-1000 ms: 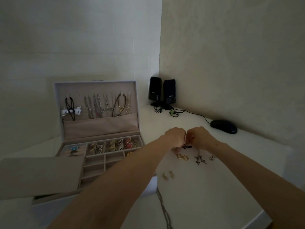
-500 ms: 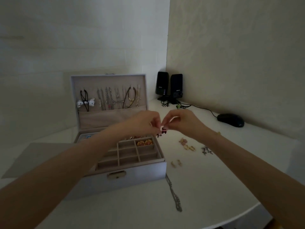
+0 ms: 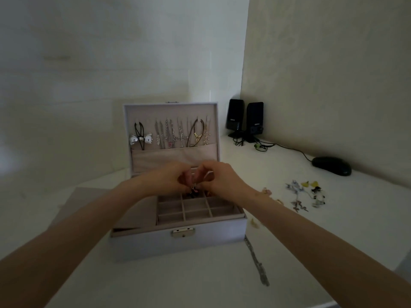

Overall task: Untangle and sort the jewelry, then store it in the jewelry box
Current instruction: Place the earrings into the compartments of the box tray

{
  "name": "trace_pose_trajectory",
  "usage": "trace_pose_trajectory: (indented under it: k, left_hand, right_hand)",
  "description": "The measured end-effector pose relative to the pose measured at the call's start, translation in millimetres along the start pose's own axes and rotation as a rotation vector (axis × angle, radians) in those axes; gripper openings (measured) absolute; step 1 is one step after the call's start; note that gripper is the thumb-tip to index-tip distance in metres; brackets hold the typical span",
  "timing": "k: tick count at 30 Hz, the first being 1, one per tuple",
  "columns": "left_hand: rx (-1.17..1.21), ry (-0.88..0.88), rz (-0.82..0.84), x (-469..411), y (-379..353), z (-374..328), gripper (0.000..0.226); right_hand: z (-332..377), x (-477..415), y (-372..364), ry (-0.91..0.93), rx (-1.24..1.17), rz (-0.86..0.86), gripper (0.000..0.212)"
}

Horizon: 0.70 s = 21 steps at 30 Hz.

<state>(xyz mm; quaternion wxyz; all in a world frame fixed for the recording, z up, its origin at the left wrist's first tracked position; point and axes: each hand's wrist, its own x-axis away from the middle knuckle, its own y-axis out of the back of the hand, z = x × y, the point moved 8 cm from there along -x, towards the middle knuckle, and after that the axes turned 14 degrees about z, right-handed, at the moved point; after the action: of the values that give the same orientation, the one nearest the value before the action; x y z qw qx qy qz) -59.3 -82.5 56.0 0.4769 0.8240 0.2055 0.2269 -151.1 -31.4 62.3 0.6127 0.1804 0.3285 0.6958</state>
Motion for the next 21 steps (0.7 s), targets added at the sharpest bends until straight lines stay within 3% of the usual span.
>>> trace_pose_trajectory:
  k: [8, 12, 16, 21]
  left_hand:
    - [-0.136, -0.052, 0.125, -4, -2, -4, 0.031]
    - [-0.186, -0.103, 0.075, -2, -2, -8, 0.011]
    - [-0.221, -0.153, 0.000, 0, -3, -9, 0.011]
    - [-0.195, -0.051, -0.037, 0, -2, -1, 0.015]
  right_hand:
    - [5, -3, -6, 0.005, 0.009, 0.109, 0.030]
    - [5, -6, -7, 0.001, 0.052, 0.101, 0.034]
    - [2, -6, -4, -0.014, 0.141, 0.067, 0.019]
    - [2, -4, -3, -0.015, 0.295, 0.071, 0.011]
